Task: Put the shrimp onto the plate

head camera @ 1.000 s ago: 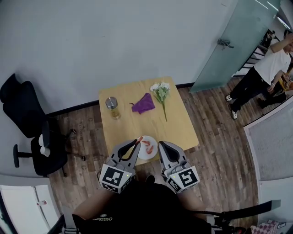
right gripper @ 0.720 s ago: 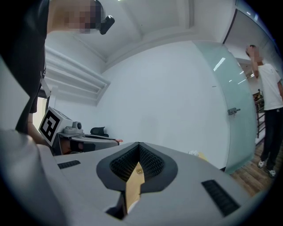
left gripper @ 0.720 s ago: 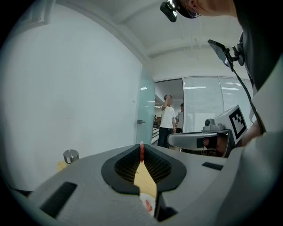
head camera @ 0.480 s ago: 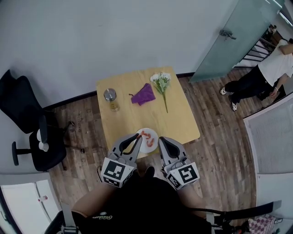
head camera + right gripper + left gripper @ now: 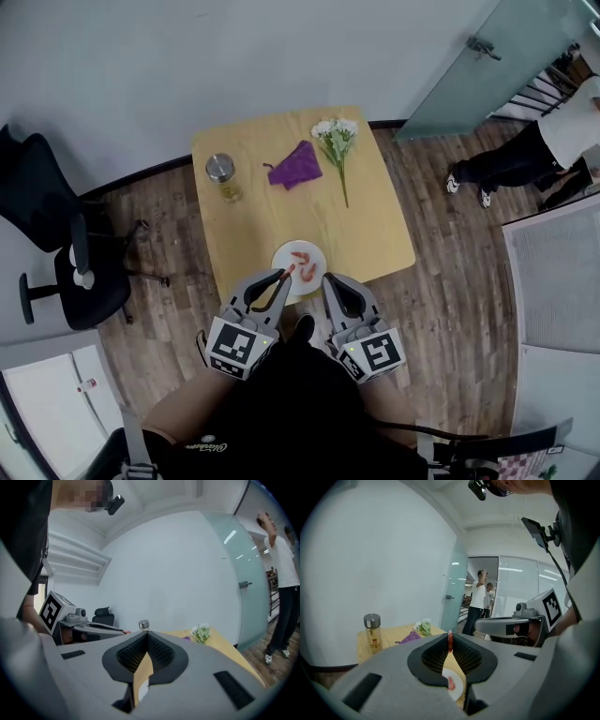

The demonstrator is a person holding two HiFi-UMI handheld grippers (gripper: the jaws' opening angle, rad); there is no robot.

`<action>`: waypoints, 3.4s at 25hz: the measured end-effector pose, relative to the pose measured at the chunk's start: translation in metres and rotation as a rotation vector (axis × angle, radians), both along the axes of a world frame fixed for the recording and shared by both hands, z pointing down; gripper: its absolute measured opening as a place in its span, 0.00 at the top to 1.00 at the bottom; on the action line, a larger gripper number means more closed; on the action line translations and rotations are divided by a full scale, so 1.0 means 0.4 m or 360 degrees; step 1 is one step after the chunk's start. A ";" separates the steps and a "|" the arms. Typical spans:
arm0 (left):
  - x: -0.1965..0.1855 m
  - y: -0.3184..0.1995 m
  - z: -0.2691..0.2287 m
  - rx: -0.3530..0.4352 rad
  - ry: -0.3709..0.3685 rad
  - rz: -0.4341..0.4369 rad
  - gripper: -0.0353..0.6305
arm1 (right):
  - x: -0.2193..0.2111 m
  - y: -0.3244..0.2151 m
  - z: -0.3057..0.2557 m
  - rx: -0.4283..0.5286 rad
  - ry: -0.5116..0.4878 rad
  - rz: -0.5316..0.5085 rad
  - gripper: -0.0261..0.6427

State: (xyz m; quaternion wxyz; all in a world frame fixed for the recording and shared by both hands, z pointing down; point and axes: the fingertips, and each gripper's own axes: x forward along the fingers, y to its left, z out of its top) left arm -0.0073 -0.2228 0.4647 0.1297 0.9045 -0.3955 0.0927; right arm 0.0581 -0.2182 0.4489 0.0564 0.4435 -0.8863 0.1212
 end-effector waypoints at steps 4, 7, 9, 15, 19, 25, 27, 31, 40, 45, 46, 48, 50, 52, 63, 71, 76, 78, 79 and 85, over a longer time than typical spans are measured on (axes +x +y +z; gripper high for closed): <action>0.003 -0.003 0.032 -0.0059 -0.0007 -0.0012 0.90 | -0.002 -0.006 0.034 -0.0046 0.0006 -0.0008 0.96; 0.008 0.000 0.082 -0.0104 -0.0022 -0.0001 0.90 | 0.002 -0.008 0.054 -0.0070 0.0009 -0.0004 0.96; 0.006 -0.005 0.124 -0.0166 -0.0026 -0.0011 0.91 | 0.001 -0.009 0.062 -0.0082 0.0015 -0.0004 0.96; 0.014 -0.044 0.230 -0.0338 0.0060 -0.0032 0.91 | 0.009 -0.018 0.072 -0.0096 0.0021 -0.0003 0.96; 0.013 -0.082 0.307 -0.0550 0.0167 -0.0081 0.91 | 0.018 -0.023 0.076 -0.0102 0.0025 0.0006 0.96; 0.031 -0.119 0.426 -0.0978 0.0425 -0.0165 0.91 | 0.033 -0.028 0.081 -0.0108 0.0028 0.0023 0.96; 0.031 -0.122 0.464 -0.1115 0.0509 -0.0199 0.91 | 0.039 -0.030 0.082 -0.0109 0.0029 0.0029 0.96; 0.032 -0.119 0.519 -0.1280 0.0578 -0.0211 0.91 | 0.051 -0.030 0.086 -0.0113 0.0032 0.0047 0.96; 0.030 -0.097 0.588 -0.1513 0.0600 -0.0213 0.91 | 0.067 -0.036 0.089 -0.0127 0.0031 0.0075 0.96; 0.029 -0.098 0.603 -0.1582 0.0668 -0.0228 0.91 | 0.068 -0.039 0.082 -0.0126 0.0017 0.0084 0.96; 0.029 -0.099 0.604 -0.1588 0.0674 -0.0223 0.91 | 0.066 -0.040 0.082 -0.0127 0.0019 0.0084 0.96; 0.028 -0.101 0.607 -0.1597 0.0681 -0.0217 0.90 | 0.065 -0.039 0.082 -0.0128 0.0021 0.0086 0.96; 0.024 -0.101 0.613 -0.1603 0.0685 -0.0226 0.90 | 0.064 -0.038 0.083 -0.0128 0.0022 0.0087 0.96; 0.021 -0.100 0.618 -0.1604 0.0681 -0.0233 0.89 | 0.064 -0.037 0.083 -0.0127 0.0022 0.0087 0.96; 0.018 -0.106 0.618 -0.1571 0.0570 -0.0232 0.85 | 0.054 -0.039 0.084 -0.0132 0.0026 0.0086 0.96; 0.018 -0.103 0.615 -0.1561 0.0456 -0.0218 0.79 | 0.053 -0.040 0.081 -0.0126 0.0023 0.0090 0.96; 0.019 -0.100 0.614 -0.1536 0.0357 -0.0197 0.75 | 0.054 -0.040 0.077 -0.0116 0.0018 0.0095 0.96; 0.021 -0.100 0.612 -0.1513 0.0316 -0.0190 0.72 | 0.056 -0.039 0.077 -0.0113 0.0015 0.0099 0.96; 0.023 -0.100 0.610 -0.1502 0.0297 -0.0188 0.71 | 0.056 -0.039 0.076 -0.0112 0.0013 0.0100 0.96; 0.030 -0.098 0.601 -0.1440 0.0213 -0.0167 0.65 | 0.057 -0.030 0.072 -0.0113 0.0014 0.0105 0.96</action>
